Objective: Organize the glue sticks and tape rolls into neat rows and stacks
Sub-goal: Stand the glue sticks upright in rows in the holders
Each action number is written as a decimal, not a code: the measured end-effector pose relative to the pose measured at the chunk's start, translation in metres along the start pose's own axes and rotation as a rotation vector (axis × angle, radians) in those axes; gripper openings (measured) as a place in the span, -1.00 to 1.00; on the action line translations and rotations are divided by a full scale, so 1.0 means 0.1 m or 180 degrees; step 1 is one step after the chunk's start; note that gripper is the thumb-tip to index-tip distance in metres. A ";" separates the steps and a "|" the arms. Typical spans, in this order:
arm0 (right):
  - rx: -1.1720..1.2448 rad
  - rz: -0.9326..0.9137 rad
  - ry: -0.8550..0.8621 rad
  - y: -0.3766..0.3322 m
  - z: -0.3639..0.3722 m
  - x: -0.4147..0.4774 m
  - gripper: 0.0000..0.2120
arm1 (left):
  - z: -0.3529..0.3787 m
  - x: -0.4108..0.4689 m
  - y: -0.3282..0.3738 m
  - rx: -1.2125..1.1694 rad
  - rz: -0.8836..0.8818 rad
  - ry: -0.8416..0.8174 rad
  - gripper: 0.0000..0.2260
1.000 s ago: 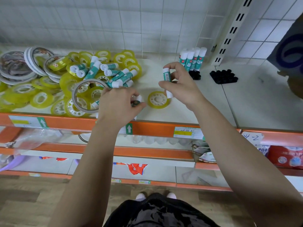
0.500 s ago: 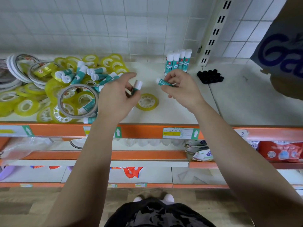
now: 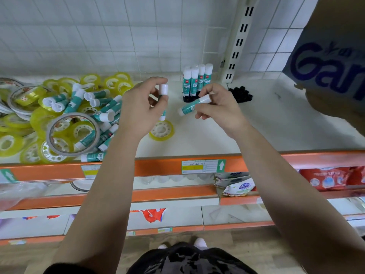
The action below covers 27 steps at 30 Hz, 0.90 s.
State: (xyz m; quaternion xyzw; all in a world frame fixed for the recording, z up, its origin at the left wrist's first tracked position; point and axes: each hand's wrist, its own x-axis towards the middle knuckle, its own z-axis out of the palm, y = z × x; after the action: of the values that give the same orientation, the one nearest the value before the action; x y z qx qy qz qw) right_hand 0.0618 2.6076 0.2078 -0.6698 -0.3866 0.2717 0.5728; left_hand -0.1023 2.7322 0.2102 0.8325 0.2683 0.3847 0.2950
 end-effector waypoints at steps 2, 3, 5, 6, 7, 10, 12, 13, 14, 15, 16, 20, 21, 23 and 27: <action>0.0133 -0.0035 0.0065 0.00 -0.04 0.00 -0.83 | 0.03 0.03 0.01 -0.0057 0.0014 -0.0013 -0.74; 0.0192 -0.0045 0.0099 -0.01 -0.06 0.01 -0.88 | 0.05 0.04 0.02 -0.0078 0.0024 -0.0026 -0.74; 0.0212 -0.0051 0.0185 -0.01 -0.10 0.03 -0.93 | 0.09 0.07 0.04 -0.0099 0.0049 -0.0049 -0.75; 0.0178 -0.0048 0.0208 -0.01 -0.12 0.04 -0.94 | 0.12 0.08 0.05 -0.0104 0.0052 -0.0052 -0.75; 0.0134 -0.0039 0.0210 -0.02 -0.14 0.05 -0.94 | 0.14 0.10 0.06 -0.0102 0.0050 -0.0055 -0.75; 0.0118 -0.0062 0.0153 -0.03 -0.19 0.09 -0.90 | 0.20 0.16 0.08 -0.0048 0.0097 -0.0058 -0.75; 0.0152 -0.0161 0.0114 -0.04 -0.23 0.12 -0.84 | 0.22 0.21 0.10 -0.0053 0.0132 -0.0064 -0.75; 0.0149 -0.0195 0.0112 -0.04 -0.24 0.14 -0.83 | 0.23 0.25 0.10 -0.0069 0.0144 -0.0071 -0.75; 0.0141 -0.0203 0.0127 -0.04 -0.25 0.17 -0.83 | 0.24 0.28 0.12 -0.0077 0.0156 -0.0078 -0.75; 0.0132 -0.0184 0.0164 -0.04 -0.26 0.19 -0.84 | 0.25 0.32 0.12 -0.0074 0.0164 -0.0085 -0.75; 0.0127 -0.0145 0.0220 -0.03 -0.28 0.22 -0.85 | 0.26 0.35 0.13 -0.0061 0.0175 -0.0092 -0.74; -0.0088 -0.0151 0.0469 0.03 -0.36 0.35 -0.81 | 0.34 0.47 0.15 -0.0003 0.0256 -0.0078 -0.74; -0.0188 -0.0198 0.0510 0.05 -0.38 0.38 -0.80 | 0.36 0.49 0.14 0.0034 0.0272 -0.0078 -0.74; -0.0355 -0.0296 0.0512 0.07 -0.42 0.44 -0.80 | 0.40 0.55 0.13 0.0116 0.0279 -0.0082 -0.74; -0.0490 -0.0571 0.0543 0.06 -0.48 0.56 -0.76 | 0.48 0.59 0.09 0.0141 0.0238 -0.0043 -0.74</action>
State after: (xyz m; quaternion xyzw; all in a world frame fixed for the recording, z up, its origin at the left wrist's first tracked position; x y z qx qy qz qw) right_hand 0.1329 2.6275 0.2152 -0.6952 -0.4145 0.1311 0.5724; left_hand -0.0293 2.7524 0.2196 0.8508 0.2434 0.3838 0.2637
